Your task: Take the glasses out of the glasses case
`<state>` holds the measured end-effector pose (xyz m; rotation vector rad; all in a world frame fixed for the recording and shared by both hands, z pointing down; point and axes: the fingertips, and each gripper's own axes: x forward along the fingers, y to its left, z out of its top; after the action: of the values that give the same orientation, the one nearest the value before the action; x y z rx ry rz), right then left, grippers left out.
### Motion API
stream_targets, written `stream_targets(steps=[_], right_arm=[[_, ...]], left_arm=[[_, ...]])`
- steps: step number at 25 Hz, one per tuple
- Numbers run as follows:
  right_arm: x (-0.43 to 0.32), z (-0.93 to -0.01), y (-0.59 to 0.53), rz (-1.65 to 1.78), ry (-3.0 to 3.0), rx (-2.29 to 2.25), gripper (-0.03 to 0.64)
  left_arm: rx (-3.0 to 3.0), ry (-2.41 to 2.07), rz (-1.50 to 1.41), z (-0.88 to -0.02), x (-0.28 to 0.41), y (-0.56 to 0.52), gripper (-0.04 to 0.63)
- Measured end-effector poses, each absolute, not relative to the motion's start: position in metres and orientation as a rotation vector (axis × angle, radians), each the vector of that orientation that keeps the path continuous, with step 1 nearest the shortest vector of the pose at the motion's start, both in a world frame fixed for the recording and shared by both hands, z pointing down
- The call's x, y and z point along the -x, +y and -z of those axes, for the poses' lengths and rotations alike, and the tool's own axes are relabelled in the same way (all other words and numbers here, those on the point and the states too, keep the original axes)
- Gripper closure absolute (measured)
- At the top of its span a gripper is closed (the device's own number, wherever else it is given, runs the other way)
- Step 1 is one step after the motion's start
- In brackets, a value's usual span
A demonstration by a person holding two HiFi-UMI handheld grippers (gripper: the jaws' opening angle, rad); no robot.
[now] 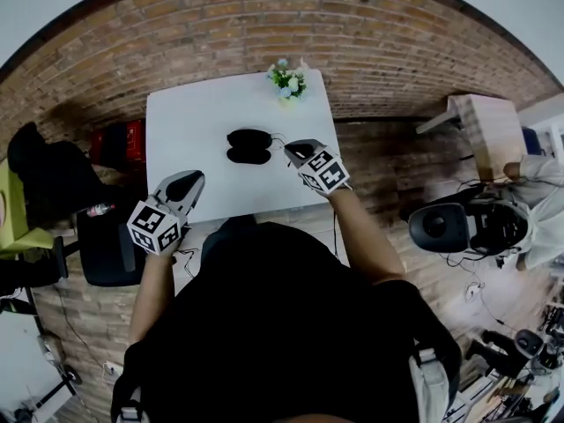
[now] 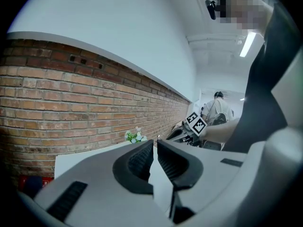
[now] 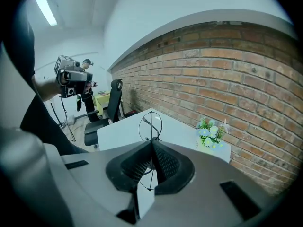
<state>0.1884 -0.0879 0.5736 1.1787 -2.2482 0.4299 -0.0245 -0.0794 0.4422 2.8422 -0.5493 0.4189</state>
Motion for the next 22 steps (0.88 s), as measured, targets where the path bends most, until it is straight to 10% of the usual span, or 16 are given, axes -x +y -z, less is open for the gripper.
stream_targets(steps=[22], right_arm=[[-0.212,-0.528,-0.048,-0.555,-2.358,-1.307,0.594]], left_arm=[[-2.877,-0.581,-0.392,-0.431,0.028,-0.059,0.563]])
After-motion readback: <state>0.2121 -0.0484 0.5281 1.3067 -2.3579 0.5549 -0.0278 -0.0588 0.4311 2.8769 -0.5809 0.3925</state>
